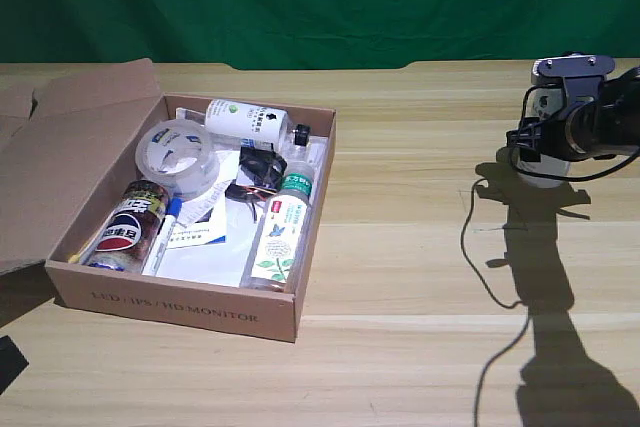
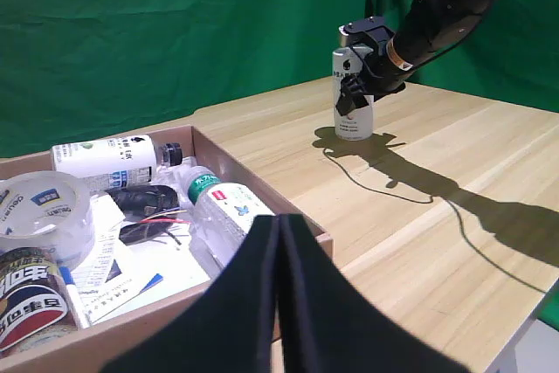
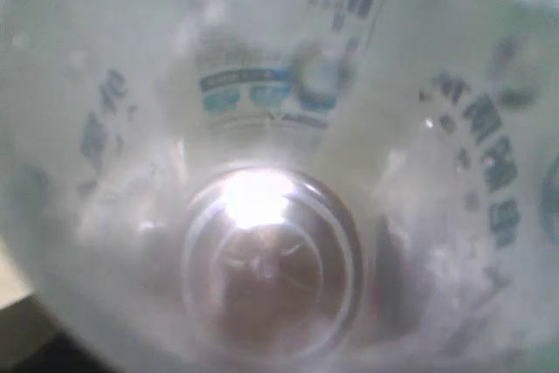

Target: Place the white bottle into the box.

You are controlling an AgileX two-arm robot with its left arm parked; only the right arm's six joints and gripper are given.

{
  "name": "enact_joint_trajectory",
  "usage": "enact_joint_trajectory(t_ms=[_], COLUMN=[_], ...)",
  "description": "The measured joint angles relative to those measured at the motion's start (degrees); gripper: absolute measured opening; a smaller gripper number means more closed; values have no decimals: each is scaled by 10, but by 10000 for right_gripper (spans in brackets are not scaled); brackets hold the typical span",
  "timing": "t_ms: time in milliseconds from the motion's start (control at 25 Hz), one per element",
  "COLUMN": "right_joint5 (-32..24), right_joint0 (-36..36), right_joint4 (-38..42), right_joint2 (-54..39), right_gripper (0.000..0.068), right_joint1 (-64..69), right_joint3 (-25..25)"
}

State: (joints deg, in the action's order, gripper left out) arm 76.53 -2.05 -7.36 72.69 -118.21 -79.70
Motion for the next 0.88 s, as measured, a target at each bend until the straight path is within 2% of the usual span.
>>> enact_joint_trajectory(t_ms=[160,360,480,680,880], right_joint5=[0,6,34,97,112], right_joint0=[0,11,47,178,320], right_joint4=[24,123,184,271,266], right_joint2=[-6,-6,-6,-6,-7], right_gripper=[529,529,529,529,529], right_joint1=[21,96,142,189,191], right_joint3=[-4,-12,-25,-64,-87])
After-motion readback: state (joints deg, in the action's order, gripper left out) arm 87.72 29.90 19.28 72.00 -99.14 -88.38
